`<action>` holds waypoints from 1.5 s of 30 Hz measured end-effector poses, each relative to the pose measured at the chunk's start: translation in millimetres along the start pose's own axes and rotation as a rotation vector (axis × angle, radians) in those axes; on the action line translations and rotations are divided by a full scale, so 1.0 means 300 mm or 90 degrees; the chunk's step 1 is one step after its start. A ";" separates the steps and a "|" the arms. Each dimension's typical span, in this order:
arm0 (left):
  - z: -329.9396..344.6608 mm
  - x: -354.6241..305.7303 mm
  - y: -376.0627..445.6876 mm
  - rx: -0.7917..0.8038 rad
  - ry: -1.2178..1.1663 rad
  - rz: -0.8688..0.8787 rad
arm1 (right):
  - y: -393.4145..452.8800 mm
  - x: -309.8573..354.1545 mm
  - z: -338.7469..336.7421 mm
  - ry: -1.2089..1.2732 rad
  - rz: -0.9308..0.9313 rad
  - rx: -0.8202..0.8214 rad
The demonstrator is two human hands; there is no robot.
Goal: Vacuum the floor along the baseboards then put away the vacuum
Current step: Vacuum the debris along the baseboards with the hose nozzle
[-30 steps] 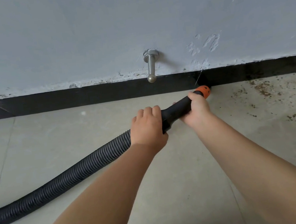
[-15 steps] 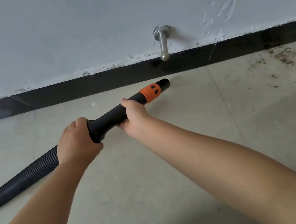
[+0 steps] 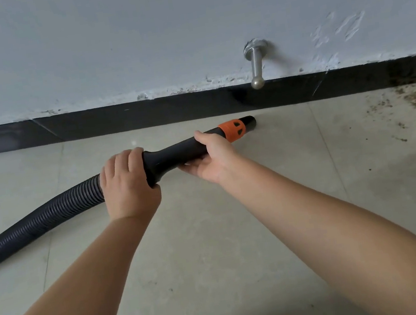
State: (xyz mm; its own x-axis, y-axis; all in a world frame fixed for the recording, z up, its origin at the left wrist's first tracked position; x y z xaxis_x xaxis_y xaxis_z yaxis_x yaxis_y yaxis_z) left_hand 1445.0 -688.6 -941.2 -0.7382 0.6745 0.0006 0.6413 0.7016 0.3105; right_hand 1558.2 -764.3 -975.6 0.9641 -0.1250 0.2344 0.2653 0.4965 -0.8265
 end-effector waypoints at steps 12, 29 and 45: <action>0.089 -0.508 0.042 0.066 -0.144 0.232 | -0.079 0.389 -0.362 0.052 -0.145 -0.141; 0.080 -0.953 -0.076 0.146 -0.032 0.283 | -0.143 0.674 -0.664 -0.081 -0.170 -0.192; 0.017 -1.092 0.014 0.295 0.055 -0.008 | -0.087 0.790 -0.580 0.163 -0.142 -0.234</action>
State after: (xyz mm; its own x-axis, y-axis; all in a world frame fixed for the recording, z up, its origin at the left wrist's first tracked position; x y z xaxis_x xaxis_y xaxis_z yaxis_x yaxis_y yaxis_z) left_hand 1690.6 -905.5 -944.9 -0.7483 0.6579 0.0853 0.6438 0.7512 -0.1459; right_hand 1782.1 -956.3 -987.6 0.8436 -0.4233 0.3305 0.4077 0.1043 -0.9071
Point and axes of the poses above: each hand's wrist, its own y-axis towards the middle knuckle, its own z-axis out of the palm, x = y × z, the point moved 6 cm from there along y, towards the middle knuckle, and after that the axes turned 12 degrees about y, right-handed, at the moved point
